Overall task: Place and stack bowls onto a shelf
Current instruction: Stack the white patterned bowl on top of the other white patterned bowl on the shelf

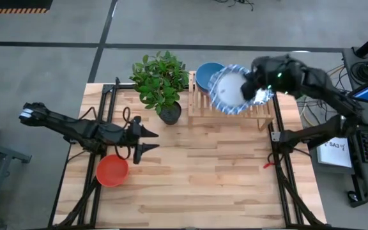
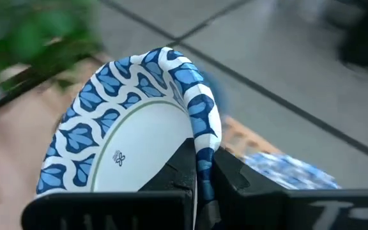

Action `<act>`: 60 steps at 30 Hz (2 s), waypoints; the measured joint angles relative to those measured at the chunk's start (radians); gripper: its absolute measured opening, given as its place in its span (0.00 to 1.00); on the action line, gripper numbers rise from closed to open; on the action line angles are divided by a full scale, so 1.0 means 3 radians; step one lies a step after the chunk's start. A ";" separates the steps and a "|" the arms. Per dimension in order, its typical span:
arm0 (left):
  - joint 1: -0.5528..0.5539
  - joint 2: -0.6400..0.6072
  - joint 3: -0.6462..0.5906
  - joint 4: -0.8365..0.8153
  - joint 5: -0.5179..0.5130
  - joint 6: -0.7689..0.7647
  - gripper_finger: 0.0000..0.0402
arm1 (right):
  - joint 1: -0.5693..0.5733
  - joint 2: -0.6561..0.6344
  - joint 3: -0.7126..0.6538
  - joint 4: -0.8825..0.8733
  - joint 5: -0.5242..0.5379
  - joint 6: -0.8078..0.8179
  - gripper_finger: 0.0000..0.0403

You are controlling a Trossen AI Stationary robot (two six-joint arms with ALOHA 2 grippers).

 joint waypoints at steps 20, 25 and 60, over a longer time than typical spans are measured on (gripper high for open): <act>0.0000 0.0179 0.0000 0.0033 -0.0001 -0.0025 0.46 | -0.1393 -0.0172 -0.0340 -0.0189 0.0004 0.0171 0.09; 0.0000 0.0176 0.0000 0.0033 -0.0001 -0.0053 0.46 | -0.1409 -0.0164 -0.0404 -0.0186 0.0310 0.0205 0.21; 0.0003 0.0247 -0.0001 0.0068 -0.0001 -0.0201 0.46 | -0.1398 -0.0195 -0.1176 -0.0094 0.0579 -0.0118 0.02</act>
